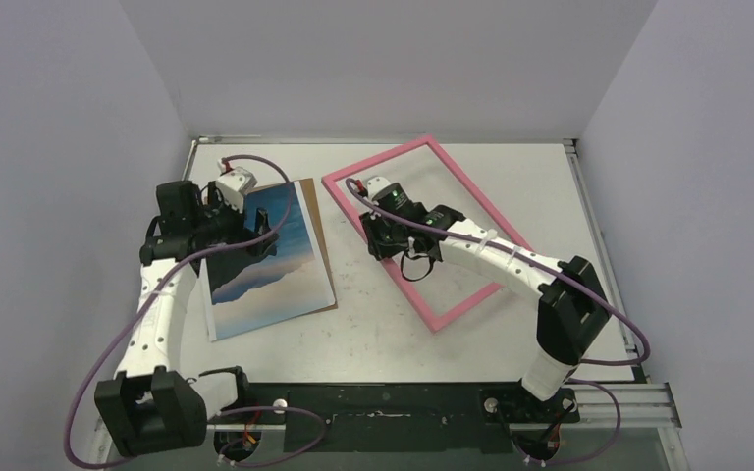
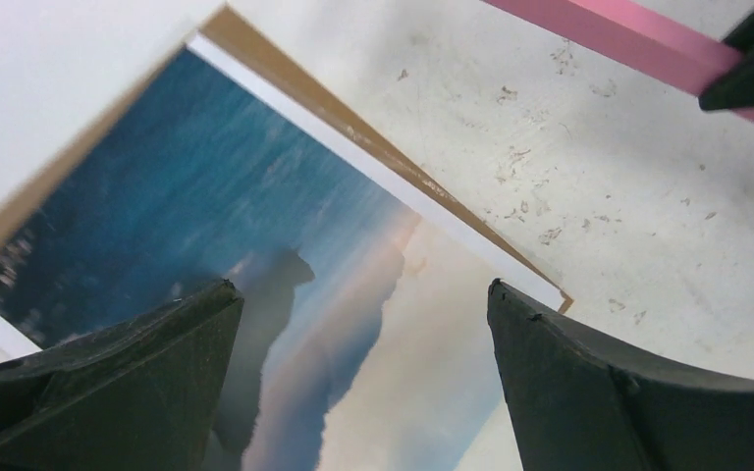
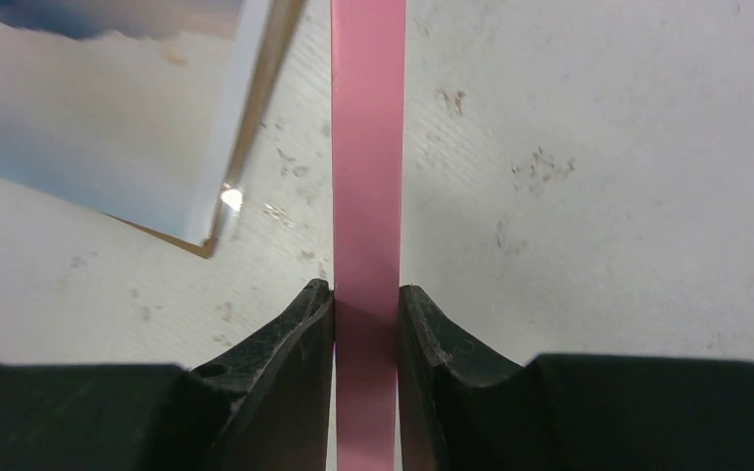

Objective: Put the photo into the frame
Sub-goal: Turn over the photo frame at the center of the board.

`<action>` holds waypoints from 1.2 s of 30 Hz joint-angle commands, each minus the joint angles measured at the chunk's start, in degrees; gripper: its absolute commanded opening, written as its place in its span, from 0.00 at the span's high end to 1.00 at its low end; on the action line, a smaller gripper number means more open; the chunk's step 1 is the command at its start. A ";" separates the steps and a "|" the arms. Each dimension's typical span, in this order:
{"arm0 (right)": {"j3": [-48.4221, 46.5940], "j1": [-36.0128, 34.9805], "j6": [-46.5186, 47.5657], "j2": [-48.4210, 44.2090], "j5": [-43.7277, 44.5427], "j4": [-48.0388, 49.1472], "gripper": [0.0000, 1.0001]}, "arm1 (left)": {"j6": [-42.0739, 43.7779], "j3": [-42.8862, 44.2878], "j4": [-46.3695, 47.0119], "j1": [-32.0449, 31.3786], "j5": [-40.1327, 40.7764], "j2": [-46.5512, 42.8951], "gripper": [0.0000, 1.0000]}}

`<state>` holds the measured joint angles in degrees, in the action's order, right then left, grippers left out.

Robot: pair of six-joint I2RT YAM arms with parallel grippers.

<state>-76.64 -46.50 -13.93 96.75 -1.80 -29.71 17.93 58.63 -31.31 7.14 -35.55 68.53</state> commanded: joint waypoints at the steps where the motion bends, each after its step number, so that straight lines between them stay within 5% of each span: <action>1: -9.64 0.00 0.38 -0.01 -5.13 -4.50 0.95 | 16.32 -1.77 7.25 -0.19 -7.87 -8.63 0.04; 5: -13.28 0.18 -2.05 1.06 -11.38 -4.78 0.95 | 30.75 -0.53 6.01 -0.35 -11.03 -9.58 0.04; 10: -15.20 0.78 -3.29 1.69 -17.77 -3.51 0.95 | 36.28 -6.09 21.20 -2.00 -17.05 -13.23 0.04; 15: -17.68 1.56 -3.53 2.82 -23.26 -4.29 0.95 | 50.06 -10.33 23.31 -6.63 -19.08 -16.08 0.04; 24: -17.45 2.47 -5.28 2.41 -31.15 -1.89 0.95 | 80.74 -7.52 -0.67 -11.09 -18.34 -15.48 0.03; 34: -16.94 2.48 -9.22 1.06 -35.21 1.19 0.94 | 83.97 -12.50 4.67 -16.27 -14.00 -17.51 0.00; 36: -17.07 2.42 -9.71 0.75 -35.43 1.56 0.94 | 86.23 -12.41 3.06 -17.45 -12.41 -17.02 0.08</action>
<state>-90.65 -44.05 -21.96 101.30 -34.04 -34.41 99.37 45.76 -27.31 -8.58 -49.98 51.62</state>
